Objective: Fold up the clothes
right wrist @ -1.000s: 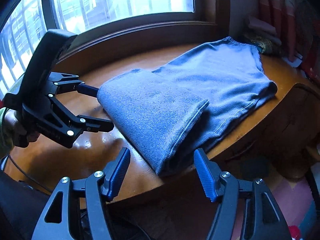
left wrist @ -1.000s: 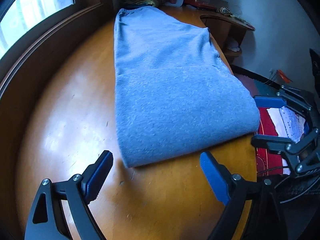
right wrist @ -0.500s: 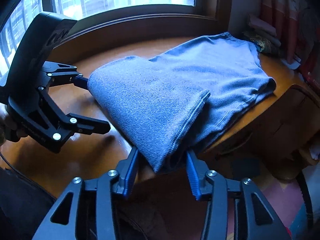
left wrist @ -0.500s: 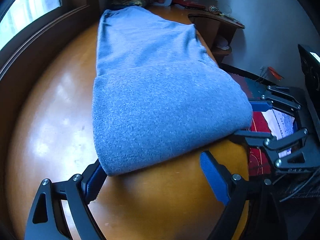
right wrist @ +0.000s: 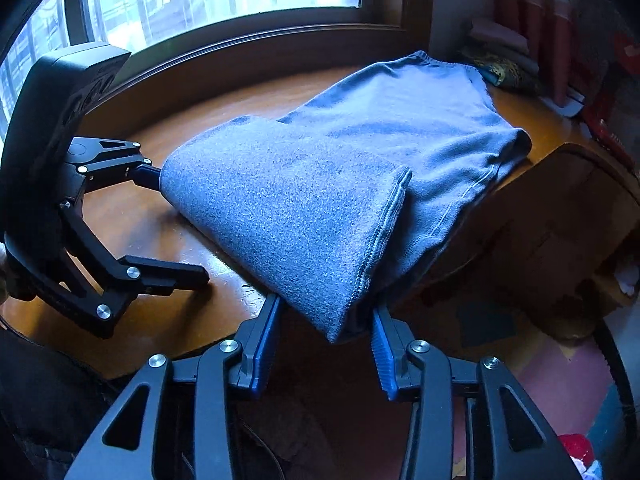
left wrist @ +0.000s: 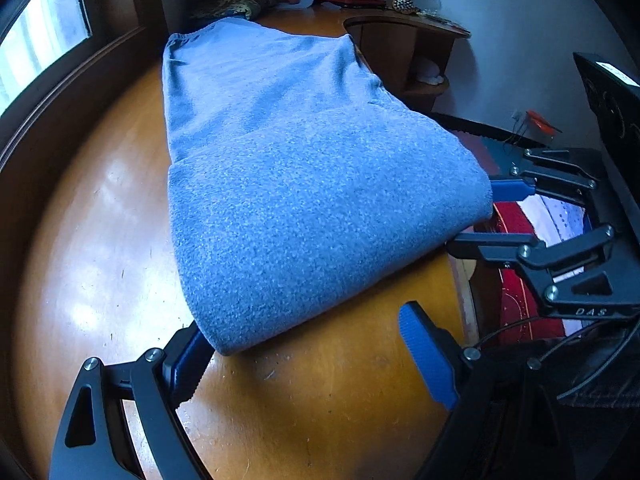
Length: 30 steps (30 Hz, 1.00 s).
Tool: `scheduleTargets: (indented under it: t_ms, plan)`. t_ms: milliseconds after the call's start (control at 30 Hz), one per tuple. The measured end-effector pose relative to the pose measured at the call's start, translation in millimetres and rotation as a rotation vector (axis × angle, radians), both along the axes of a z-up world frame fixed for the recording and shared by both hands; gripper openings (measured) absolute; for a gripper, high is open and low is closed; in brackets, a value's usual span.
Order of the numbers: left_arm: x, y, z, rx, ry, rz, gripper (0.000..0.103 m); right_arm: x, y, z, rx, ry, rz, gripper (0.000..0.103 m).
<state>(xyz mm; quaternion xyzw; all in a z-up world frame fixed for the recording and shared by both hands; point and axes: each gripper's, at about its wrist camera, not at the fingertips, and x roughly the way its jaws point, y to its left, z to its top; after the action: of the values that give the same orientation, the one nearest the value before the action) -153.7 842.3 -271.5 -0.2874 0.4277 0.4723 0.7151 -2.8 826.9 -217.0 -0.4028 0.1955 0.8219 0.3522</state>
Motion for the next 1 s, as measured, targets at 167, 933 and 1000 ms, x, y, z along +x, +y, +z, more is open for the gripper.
scheduleTargets:
  t_ms: [167,933,1000]
  plan:
    - [-1,3,-2,0.005,-0.005,0.026,0.087,-2,-2,-1,-0.005,0.014,-0.007,0.043]
    - [1,7,44,0.0,-0.084,0.023,0.087,19,-5,45,-0.015,0.17,-0.04,0.028]
    - [1,12,49,0.017,-0.066,0.028,0.087,22,-1,49,-0.009,0.192,-0.049,0.028]
